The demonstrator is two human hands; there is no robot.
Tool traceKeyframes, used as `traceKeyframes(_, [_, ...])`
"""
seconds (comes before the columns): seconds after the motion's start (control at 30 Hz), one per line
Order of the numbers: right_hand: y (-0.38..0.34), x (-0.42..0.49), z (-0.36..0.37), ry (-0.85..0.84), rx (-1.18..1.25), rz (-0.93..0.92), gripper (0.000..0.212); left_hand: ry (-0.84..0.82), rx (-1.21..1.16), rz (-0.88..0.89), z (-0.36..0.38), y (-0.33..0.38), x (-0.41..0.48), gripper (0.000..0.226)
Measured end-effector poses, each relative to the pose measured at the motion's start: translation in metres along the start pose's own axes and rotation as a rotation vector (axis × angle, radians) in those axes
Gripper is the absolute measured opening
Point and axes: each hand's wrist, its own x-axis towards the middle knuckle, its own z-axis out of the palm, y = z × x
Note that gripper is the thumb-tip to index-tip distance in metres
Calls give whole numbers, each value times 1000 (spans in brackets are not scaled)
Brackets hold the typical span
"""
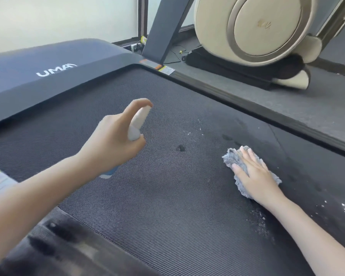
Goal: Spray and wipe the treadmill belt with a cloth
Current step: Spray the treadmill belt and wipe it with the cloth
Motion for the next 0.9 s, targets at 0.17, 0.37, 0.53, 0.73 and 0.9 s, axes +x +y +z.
traceKeyframes(0.17, [-52,-4,15,-156,56,-434,51,54,-62,-29,11,4,4,59])
traceKeyframes(0.37, [-77,35,23,-173,-14,-589,50,93,-135,-25,15,2,16,60])
traceKeyframes(0.53, [-67,107,14,-108,-92,-286,50,117,-178,-41,14,-1,27,61])
traceKeyframes(0.73, [-58,172,6,-9,-150,138,54,125,-245,-34,13,-3,30,61])
traceKeyframes(0.9, [-74,153,5,-89,-82,36,53,102,-222,-2,14,-6,29,61])
